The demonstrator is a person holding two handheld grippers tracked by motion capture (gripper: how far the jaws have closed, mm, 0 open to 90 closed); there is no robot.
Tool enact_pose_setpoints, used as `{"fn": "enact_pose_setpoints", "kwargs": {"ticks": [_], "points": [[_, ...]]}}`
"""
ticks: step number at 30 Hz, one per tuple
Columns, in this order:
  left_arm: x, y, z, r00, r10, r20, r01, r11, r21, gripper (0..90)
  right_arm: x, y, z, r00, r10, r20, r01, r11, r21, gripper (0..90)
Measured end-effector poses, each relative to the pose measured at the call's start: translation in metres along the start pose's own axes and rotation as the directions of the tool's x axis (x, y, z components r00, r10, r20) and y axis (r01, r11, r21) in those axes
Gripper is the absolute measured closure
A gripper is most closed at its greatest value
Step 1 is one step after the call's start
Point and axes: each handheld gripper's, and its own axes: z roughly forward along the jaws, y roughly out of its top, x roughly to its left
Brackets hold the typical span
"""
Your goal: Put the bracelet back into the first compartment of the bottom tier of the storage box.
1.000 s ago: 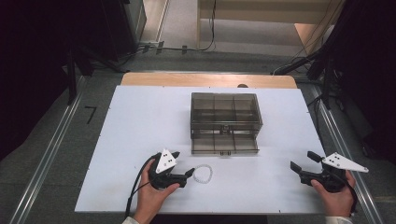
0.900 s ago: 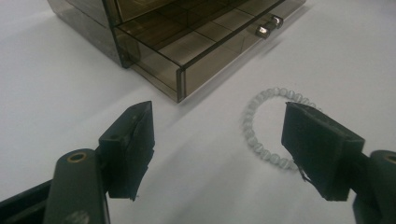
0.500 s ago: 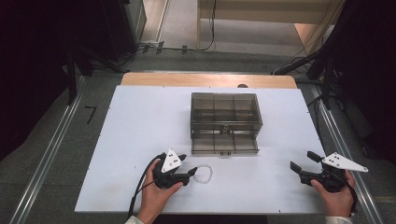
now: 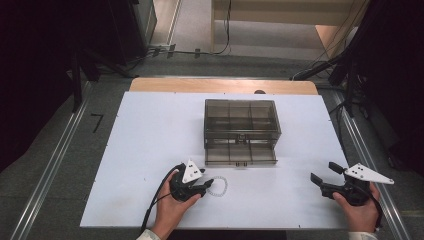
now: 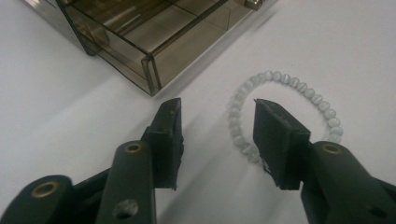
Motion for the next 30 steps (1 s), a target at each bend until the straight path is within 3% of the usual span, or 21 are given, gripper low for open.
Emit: {"fn": "enact_pose_setpoints", "kwargs": {"ticks": [16, 22, 30], "points": [[-0.003, 0.008, 0.005, 0.9985, -0.048, -0.025, 0.050, 0.9977, 0.047, 73.3, 0.000, 0.000, 0.001, 1.0000, -0.001, 0.000, 0.001, 1.000, 0.003, 13.7], [-0.006, 0.010, 0.007, 0.9988, -0.033, -0.036, 0.035, 0.9979, 0.054, 82.7, 0.001, 0.000, 0.002, 1.0000, -0.005, 0.003, 0.005, 1.000, 0.008, 13.7], [-0.004, 0.010, 0.008, 0.9988, -0.045, -0.020, 0.046, 0.9975, 0.054, 86.6, 0.001, 0.001, 0.002, 1.0000, -0.009, 0.000, 0.009, 1.000, 0.009, 13.7]]}}
